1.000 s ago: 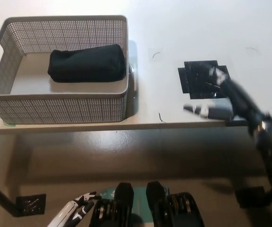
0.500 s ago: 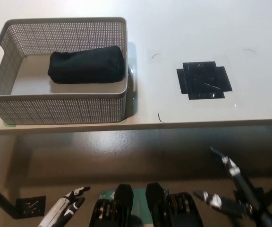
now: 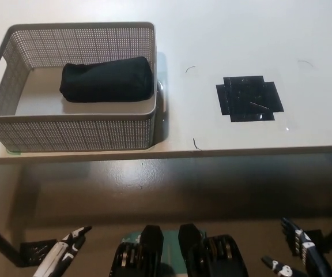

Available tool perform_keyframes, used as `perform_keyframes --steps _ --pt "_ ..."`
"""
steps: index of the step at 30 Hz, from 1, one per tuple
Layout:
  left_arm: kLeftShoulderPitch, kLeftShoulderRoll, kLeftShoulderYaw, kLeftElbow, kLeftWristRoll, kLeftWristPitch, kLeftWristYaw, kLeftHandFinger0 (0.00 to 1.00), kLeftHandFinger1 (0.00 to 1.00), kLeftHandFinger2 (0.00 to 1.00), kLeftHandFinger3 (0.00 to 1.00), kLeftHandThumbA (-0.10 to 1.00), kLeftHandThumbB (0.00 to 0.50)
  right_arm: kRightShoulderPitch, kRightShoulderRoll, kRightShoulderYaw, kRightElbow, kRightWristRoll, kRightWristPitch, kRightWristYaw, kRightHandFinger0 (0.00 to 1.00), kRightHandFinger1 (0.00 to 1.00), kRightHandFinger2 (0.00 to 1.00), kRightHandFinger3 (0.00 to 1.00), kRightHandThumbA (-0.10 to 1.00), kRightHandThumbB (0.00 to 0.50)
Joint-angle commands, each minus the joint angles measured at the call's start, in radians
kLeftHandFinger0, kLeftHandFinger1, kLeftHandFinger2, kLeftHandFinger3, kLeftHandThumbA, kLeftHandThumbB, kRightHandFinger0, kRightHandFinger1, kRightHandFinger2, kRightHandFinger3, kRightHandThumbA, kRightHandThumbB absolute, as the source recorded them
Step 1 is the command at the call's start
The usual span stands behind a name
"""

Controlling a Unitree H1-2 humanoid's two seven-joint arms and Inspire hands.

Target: Use the right hand to pick up the pencil case on the right hand side and put it into a grey container on the left side

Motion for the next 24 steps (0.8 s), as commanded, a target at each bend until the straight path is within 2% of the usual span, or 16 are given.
perform_keyframes --steps 1,3,5,13,17,18,24 --pt "-0.010 0.021 0.057 0.008 -0.071 -0.039 0.054 1.00 1.00 1.00 0.91 1.00 0.500 -0.058 0.002 -0.081 0.121 0.195 -0.217 0.035 1.00 1.00 1.00 1.00 1.00 0.392" --pt "-0.011 0.017 0.068 0.014 -0.075 -0.039 0.051 1.00 1.00 1.00 0.91 1.00 0.500 -0.069 0.006 -0.099 0.153 0.210 -0.217 0.035 1.00 1.00 1.00 1.00 1.00 0.393" --pt "-0.011 0.015 0.074 0.019 -0.075 -0.039 0.052 1.00 1.00 1.00 0.91 1.00 0.500 -0.074 0.008 -0.108 0.166 0.214 -0.217 0.035 1.00 1.00 1.00 1.00 1.00 0.375" --pt "-0.016 0.010 0.079 0.025 -0.066 -0.039 0.058 1.00 1.00 1.00 0.90 1.00 0.500 -0.094 0.014 -0.127 0.210 0.251 -0.228 0.060 1.00 1.00 1.00 1.00 1.00 0.373" --pt "-0.023 0.009 0.085 0.031 -0.081 -0.039 0.044 1.00 1.00 1.00 0.90 1.00 0.500 -0.110 0.012 -0.122 0.238 0.255 -0.246 0.065 1.00 1.00 1.00 1.00 1.00 0.360" --pt "-0.024 0.010 0.083 0.031 -0.077 -0.039 0.047 1.00 1.00 1.00 0.90 1.00 0.500 -0.107 0.012 -0.123 0.236 0.249 -0.246 0.064 1.00 1.00 1.00 1.00 1.00 0.336" --pt "-0.023 0.015 0.073 0.024 -0.060 -0.039 0.064 1.00 1.00 1.00 0.90 1.00 0.500 -0.105 0.016 -0.120 0.234 0.269 -0.242 0.069 1.00 1.00 1.00 1.00 1.00 0.325"
